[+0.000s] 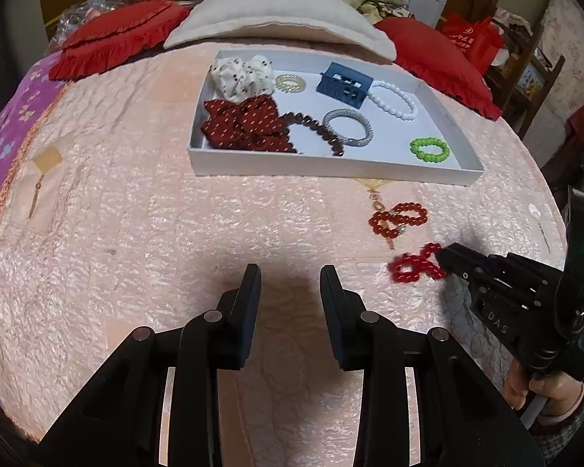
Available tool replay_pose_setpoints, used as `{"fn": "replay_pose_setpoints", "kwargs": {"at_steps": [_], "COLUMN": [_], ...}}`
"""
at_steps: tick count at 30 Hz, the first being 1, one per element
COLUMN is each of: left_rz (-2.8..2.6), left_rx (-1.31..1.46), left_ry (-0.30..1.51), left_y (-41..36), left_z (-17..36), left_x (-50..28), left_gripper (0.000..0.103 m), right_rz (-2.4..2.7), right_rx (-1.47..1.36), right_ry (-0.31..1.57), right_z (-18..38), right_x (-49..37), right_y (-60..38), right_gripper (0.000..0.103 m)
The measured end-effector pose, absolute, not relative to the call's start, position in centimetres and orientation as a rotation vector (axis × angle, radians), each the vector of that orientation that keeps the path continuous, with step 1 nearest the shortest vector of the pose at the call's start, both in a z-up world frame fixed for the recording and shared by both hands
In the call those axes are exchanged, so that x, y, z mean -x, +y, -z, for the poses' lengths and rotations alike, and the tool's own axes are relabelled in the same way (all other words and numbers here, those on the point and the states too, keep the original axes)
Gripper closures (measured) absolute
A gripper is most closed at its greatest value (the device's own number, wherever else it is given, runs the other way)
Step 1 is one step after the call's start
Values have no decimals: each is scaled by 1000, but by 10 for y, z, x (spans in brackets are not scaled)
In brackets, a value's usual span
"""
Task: Organize jewelry
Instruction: 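Grasp the red bead bracelet with the left tool while the right tool grasps the other red bead bracelet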
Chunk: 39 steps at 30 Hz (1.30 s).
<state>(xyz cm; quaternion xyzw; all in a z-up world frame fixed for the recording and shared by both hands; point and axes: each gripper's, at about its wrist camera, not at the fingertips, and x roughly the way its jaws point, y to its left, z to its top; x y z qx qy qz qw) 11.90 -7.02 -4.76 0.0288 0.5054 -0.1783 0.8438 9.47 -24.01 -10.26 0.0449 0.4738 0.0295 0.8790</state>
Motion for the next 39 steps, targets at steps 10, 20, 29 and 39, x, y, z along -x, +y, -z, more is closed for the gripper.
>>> {"fn": "replay_pose_setpoints", "kwargs": {"at_steps": [10, 20, 29, 39], "left_rz": [510, 644, 623, 630], "left_rx": [-136, -175, -239, -173], "left_ry": [1074, 1093, 1100, 1050], "left_y": [-123, -174, -183, -151], "left_z": [62, 78, 85, 41], "left_x": [-135, -157, -163, -131], "left_gripper": [73, 73, 92, 92], "right_rz": [97, 87, 76, 24], "right_rx": [-109, -119, -96, -248], "right_ry": [986, 942, 906, 830], "right_z": [101, 103, 104, 74], "right_x": [-64, -66, -69, -57], "right_y": [-297, -296, -287, -295], "right_gripper": [94, 94, 94, 94]}}
